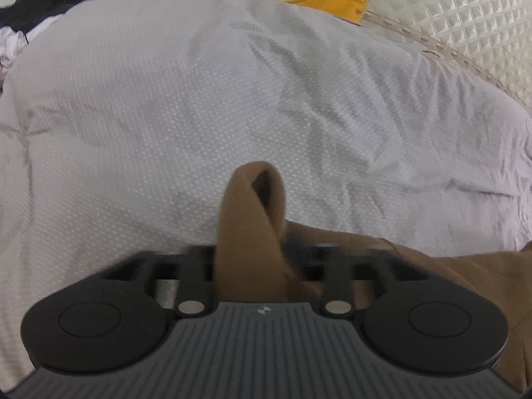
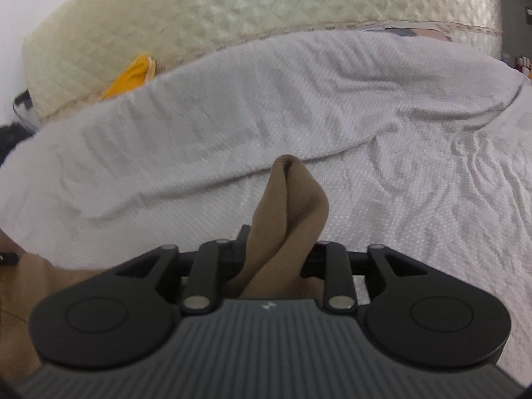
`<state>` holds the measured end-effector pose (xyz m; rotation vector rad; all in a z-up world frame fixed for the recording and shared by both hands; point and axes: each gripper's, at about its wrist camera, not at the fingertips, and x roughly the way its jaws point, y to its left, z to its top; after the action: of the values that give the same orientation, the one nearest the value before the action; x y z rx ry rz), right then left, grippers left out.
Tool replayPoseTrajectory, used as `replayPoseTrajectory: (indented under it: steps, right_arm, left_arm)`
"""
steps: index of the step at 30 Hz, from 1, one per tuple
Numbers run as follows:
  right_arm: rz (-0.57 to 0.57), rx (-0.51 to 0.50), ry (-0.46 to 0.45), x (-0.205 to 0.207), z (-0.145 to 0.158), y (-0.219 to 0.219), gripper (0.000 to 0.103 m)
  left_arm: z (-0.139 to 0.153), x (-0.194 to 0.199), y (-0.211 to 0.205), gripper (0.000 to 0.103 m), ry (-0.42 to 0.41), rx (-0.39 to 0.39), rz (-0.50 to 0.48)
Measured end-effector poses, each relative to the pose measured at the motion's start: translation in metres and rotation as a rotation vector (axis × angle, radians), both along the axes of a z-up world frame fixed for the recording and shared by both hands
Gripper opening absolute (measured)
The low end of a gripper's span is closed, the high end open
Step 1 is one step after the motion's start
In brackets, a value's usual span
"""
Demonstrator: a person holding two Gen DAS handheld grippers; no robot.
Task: Fold large clothes
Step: 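Lower the hoodie onto the bed and open both grippers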
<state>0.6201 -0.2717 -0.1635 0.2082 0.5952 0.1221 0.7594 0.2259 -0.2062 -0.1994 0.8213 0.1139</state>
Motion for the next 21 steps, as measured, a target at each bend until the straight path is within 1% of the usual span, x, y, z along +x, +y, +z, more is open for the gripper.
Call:
replayPoseTrajectory:
  steps: [1, 2, 3, 4, 8, 14, 18, 21]
  right_arm:
    - [-0.005, 0.017, 0.001, -0.006, 0.006, 0.000, 0.041]
    - [-0.006, 0.030, 0.001, -0.007, 0.009, -0.001, 0.055]
    - [-0.006, 0.042, -0.007, -0.013, 0.015, -0.001, 0.065]
    - [-0.008, 0.049, -0.022, -0.023, 0.022, 0.000, 0.067]
    - [-0.001, 0.063, -0.051, -0.071, 0.049, 0.003, 0.067]
    - [0.030, 0.086, -0.106, -0.164, 0.084, 0.002, 0.067]
    - [0.050, 0.075, -0.145, -0.232, 0.103, 0.002, 0.067]
    - [0.064, 0.111, -0.160, -0.283, 0.110, -0.002, 0.067]
  left_arm:
    - [0.008, -0.006, -0.003, 0.080, -0.014, 0.007, -0.001]
    - [0.019, -0.018, -0.006, 0.080, -0.036, 0.012, -0.008]
    - [0.028, -0.029, -0.010, 0.080, -0.056, 0.015, -0.020]
    - [0.036, -0.037, -0.012, 0.080, -0.066, 0.011, -0.025]
    - [0.070, -0.081, -0.027, 0.080, -0.106, -0.012, -0.040]
    - [0.121, -0.179, -0.063, 0.080, -0.175, -0.016, -0.082]
    - [0.143, -0.251, -0.089, 0.080, -0.209, -0.013, -0.123]
    - [0.154, -0.305, -0.107, 0.080, -0.225, -0.031, -0.150]
